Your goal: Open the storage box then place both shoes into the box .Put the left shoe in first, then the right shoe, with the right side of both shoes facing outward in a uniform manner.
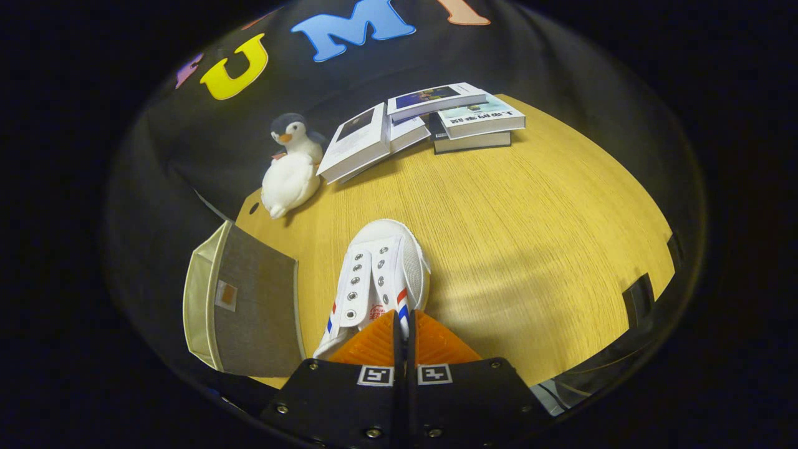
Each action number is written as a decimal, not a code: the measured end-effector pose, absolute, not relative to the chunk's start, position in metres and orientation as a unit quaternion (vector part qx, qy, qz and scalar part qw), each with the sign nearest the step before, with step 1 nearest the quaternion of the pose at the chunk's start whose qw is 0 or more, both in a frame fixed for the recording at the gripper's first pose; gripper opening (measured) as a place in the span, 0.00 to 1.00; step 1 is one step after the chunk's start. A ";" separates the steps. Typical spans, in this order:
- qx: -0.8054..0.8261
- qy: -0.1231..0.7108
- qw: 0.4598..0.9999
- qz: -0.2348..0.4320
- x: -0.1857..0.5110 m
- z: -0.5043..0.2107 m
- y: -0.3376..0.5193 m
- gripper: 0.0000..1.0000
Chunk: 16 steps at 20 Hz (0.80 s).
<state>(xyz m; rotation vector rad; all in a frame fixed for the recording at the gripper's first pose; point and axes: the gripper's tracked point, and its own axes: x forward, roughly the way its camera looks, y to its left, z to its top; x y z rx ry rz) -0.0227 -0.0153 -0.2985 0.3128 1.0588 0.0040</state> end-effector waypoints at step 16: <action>0.230 0.448 0.859 0.096 0.000 -0.209 0.096 0.00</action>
